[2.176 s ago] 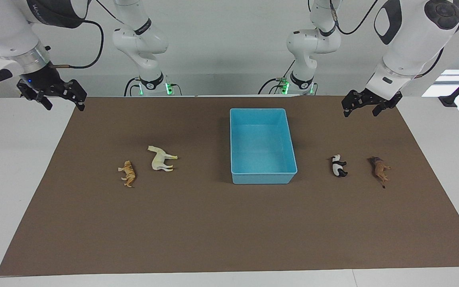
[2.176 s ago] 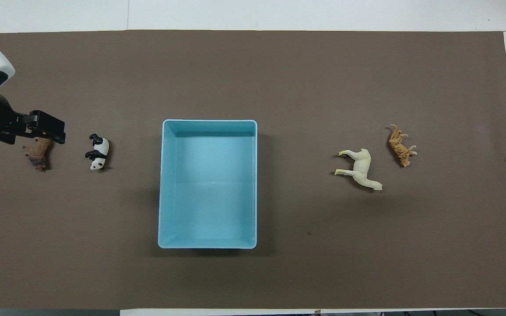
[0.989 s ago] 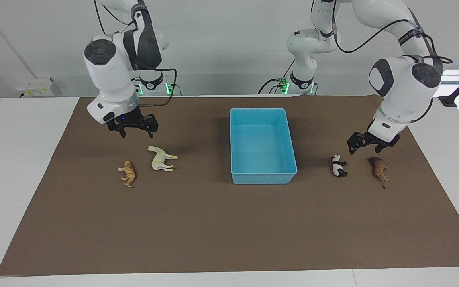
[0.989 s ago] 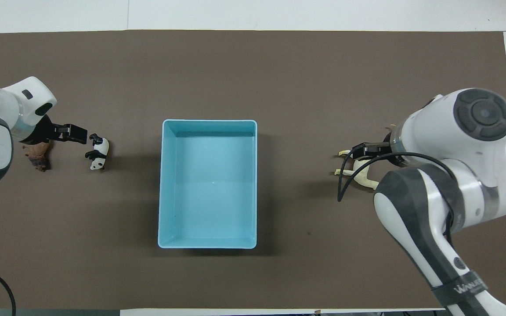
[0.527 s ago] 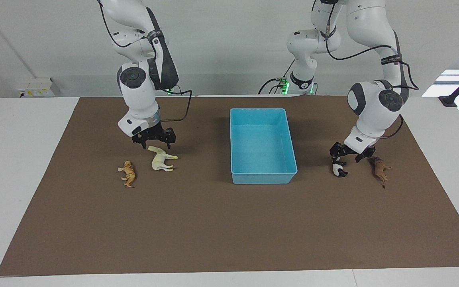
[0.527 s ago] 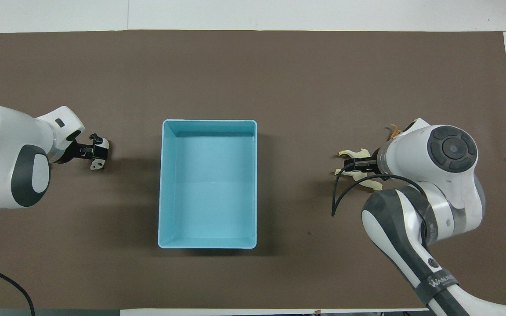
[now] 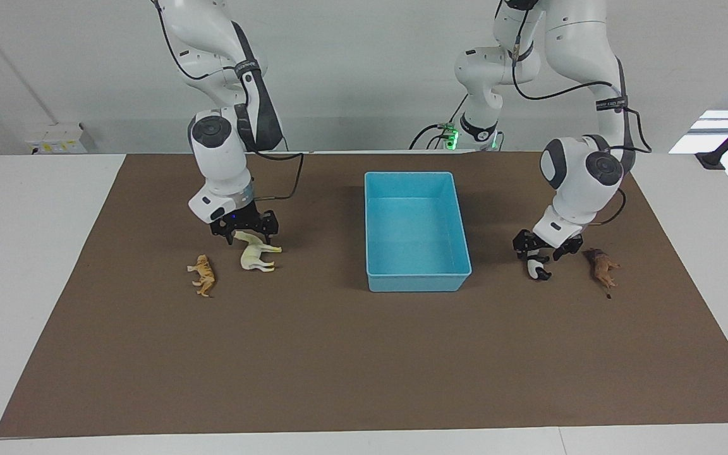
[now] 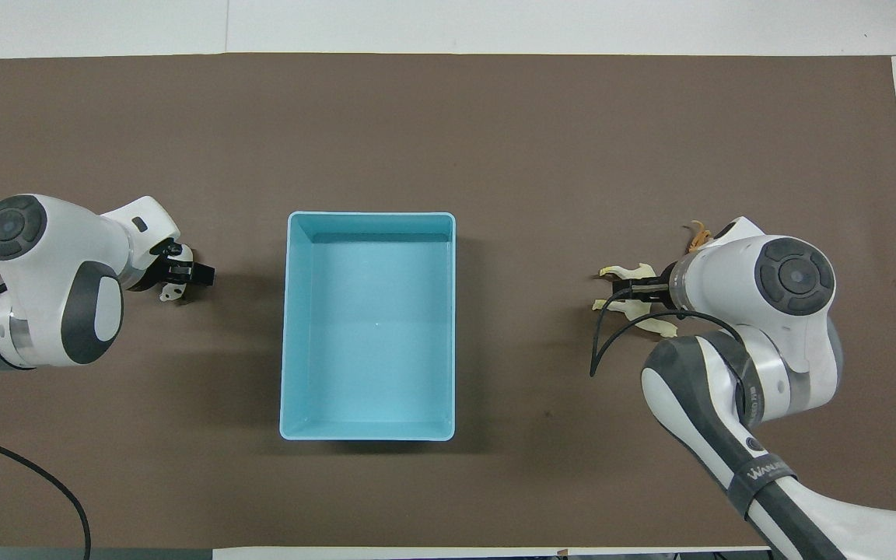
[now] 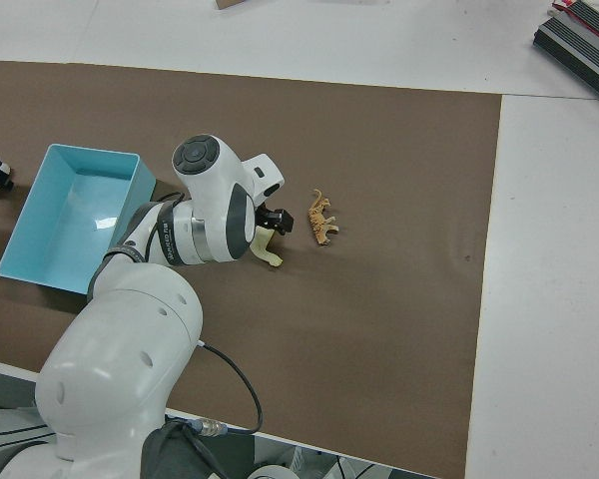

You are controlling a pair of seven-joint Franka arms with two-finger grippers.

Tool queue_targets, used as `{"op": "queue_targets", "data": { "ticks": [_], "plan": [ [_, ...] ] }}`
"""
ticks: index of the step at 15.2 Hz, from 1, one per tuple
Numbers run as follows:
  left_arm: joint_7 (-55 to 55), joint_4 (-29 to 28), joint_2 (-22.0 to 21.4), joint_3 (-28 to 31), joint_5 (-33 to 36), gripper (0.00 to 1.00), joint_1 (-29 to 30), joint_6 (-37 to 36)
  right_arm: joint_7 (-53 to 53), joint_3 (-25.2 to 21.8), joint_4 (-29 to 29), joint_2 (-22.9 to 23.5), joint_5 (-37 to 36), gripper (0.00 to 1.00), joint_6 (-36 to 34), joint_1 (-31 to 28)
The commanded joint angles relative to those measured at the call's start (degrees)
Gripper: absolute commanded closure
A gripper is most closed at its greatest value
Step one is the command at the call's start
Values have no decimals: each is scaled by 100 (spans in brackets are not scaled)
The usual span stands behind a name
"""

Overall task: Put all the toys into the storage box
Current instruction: 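Grasp the panda with the left gripper while the right gripper grasps the horse, then carry the panda into the box with the left gripper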

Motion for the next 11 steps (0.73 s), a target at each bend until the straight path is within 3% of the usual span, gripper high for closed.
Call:
{"op": "queue_targets", "data": {
  "ticks": [1, 2, 3, 5, 9, 11],
  "plan": [
    [19, -21, -13, 38, 26, 3, -1, 65, -32, 35, -97, 99, -58, 0, 301, -59],
    [10, -13, -13, 38, 18, 22, -1, 47, -14, 35, -97, 126, -58, 0, 354, -50],
    [-51, 13, -13, 47, 18, 55, 7, -14, -14, 35, -97, 126, -58, 0, 363, -68],
    [-157, 101, -13, 38, 18, 98, 16, -207, -14, 35, -114, 126, -58, 0, 363, -59],
    [-253, 285, -5, 38, -35, 100, -1, -488, -32, 35, -193, 100, -58, 0, 381, -50],
    [-446, 837, -48, 21, -175, 100, -62, -1293, -40, 35, -228, 91, -58, 0, 389, -42]
  ]
}}
